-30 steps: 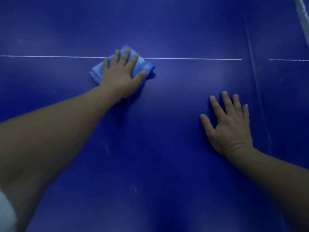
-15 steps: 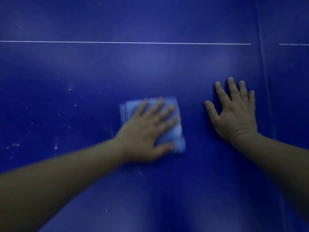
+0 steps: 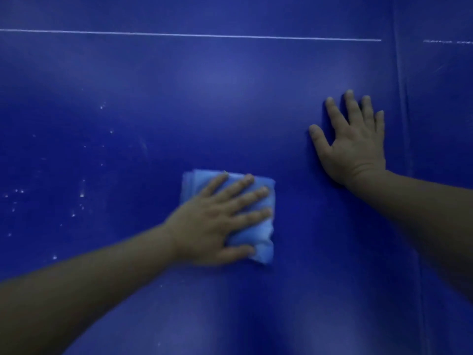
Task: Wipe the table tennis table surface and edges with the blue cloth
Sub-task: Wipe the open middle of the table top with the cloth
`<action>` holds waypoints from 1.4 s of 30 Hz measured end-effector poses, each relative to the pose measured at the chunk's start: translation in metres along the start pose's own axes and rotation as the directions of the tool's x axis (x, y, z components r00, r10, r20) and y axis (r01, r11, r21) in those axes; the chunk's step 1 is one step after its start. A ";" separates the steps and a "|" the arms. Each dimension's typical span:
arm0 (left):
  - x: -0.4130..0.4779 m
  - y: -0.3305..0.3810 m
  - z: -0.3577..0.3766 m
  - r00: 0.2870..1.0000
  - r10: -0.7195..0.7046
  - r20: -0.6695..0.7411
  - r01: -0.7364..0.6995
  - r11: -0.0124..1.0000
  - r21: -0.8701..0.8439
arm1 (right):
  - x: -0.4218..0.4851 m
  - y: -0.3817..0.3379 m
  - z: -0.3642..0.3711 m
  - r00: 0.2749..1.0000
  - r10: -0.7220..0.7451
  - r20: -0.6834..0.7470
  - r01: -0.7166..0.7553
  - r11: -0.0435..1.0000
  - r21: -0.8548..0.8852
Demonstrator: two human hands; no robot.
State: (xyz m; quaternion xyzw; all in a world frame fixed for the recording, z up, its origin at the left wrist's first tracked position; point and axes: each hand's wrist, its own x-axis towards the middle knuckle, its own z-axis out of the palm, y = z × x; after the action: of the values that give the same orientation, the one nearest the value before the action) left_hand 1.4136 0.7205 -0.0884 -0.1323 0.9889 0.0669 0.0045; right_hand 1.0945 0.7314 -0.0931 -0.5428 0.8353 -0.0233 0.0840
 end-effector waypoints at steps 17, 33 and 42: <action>-0.065 -0.022 -0.006 0.634 -0.772 -0.044 0.771 0.635 -0.046 | -0.001 -0.001 -0.001 1.000 -0.018 0.008 0.018 1.000 -0.021; -0.048 -0.015 -0.007 0.901 -0.434 -0.001 0.434 0.901 0.017 | -0.084 -0.048 0.009 0.974 -0.208 0.087 0.210 0.978 -0.006; -0.090 0.057 0.007 0.957 -0.288 -0.026 0.287 0.957 -0.047 | -0.097 -0.054 0.016 0.975 -0.212 0.070 0.214 0.977 -0.013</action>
State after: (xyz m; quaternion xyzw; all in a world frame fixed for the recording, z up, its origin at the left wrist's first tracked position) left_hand 1.4850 0.7994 -0.0854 -0.2759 0.9575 0.0844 -0.0048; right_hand 1.1842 0.7987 -0.0902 -0.6306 0.7691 -0.0052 0.1037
